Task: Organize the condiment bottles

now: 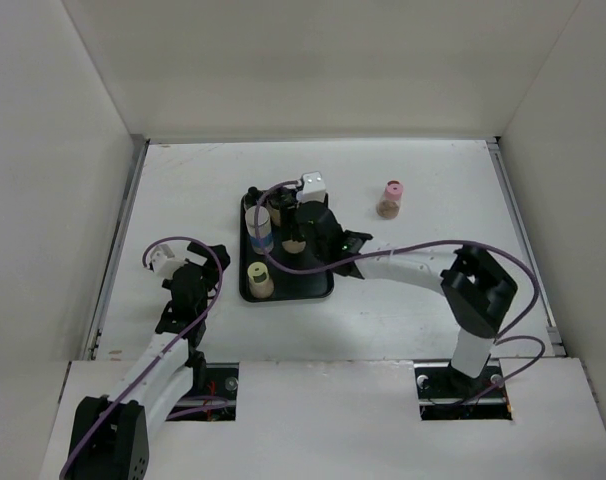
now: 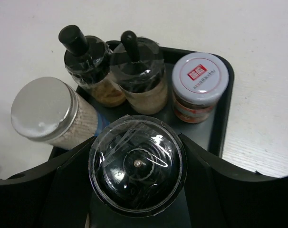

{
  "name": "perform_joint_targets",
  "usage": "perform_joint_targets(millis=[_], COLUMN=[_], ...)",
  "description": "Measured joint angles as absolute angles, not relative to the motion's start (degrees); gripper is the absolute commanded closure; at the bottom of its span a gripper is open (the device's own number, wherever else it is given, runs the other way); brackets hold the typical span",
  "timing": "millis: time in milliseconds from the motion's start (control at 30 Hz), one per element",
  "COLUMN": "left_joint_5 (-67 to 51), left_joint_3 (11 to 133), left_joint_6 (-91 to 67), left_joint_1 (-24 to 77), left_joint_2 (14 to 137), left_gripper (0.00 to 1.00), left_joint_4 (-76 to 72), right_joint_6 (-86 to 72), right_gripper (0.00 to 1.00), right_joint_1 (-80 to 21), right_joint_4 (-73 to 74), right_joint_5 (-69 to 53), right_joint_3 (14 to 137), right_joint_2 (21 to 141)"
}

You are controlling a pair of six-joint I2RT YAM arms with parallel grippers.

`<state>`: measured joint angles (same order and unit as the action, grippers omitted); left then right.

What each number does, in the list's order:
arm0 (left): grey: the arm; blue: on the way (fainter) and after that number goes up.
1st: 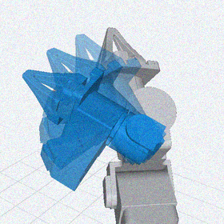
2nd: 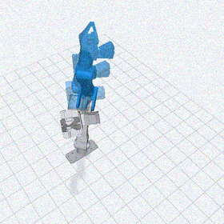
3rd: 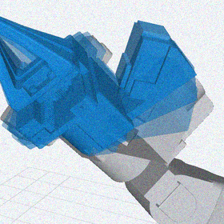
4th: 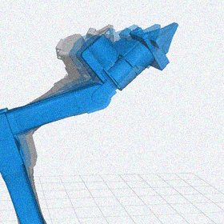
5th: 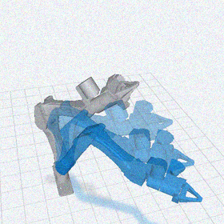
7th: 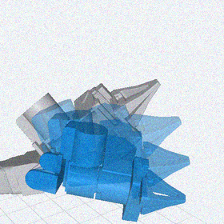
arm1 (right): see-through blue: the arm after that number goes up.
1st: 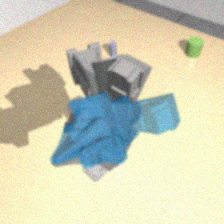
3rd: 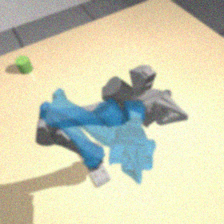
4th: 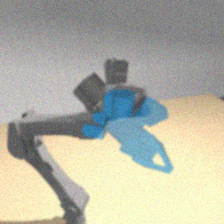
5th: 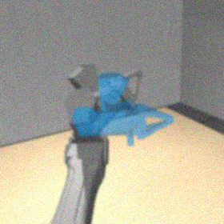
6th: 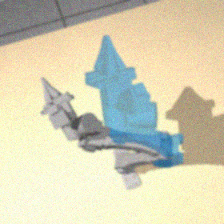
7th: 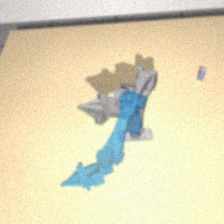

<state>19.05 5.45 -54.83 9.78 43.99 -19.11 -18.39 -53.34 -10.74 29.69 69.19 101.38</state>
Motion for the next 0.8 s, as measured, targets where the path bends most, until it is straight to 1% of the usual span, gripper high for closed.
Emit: perform_joint_targets(millis=[100, 233, 267, 400, 500, 567, 633, 800], left_joint_5=[19.0, 19.0, 19.0, 19.0, 19.0, 19.0, 19.0, 19.0], left_joint_3=[5.5, 5.5, 5.5, 5.5, 5.5, 5.5, 5.5, 5.5], left_joint_6=[-54.7, -54.5, -54.5, -54.5, -54.5, -54.5, -54.5, -54.5], left_joint_1=[9.8, 9.9, 9.9, 9.9, 9.9, 9.9, 9.9, 9.9], left_joint_2=[44.2, 44.6, 44.7, 44.7, 44.8, 44.8, 44.8, 44.8], left_gripper=[0.0, 0.0, 0.0, 0.0, 0.0, 0.0, 0.0, 0.0], left_joint_4=[-19.1, -19.1, -19.1, -19.1, -19.1, -19.1, -19.1, -19.1], right_joint_6=[-17.7, -17.0, -16.8, -16.2, -16.1, -16.0, -16.1, -16.9], right_gripper=[0.42, 0.34, 0.31, 0.1, 0.01, 0.0, 0.01, 0.08], right_joint_1=[-53.5, -53.7, -53.7, -53.8, -53.9, -53.9, -53.9, -51.5], right_joint_4=[-11.7, -12.8, -13.0, -14.9, -15.6, -15.6, -15.7, -18.3], right_joint_5=[29.8, 30.2, 30.3, 31.4, 31.7, 31.9, 31.9, 31.3], right_joint_3=[72.0, 73.6, 73.8, 74.1, 74.1, 73.7, 71.9, 63.0], right_joint_2=[105.4, 109.4, 110.2, 111.0, 110.9, 110.3, 108.0, 96.0])
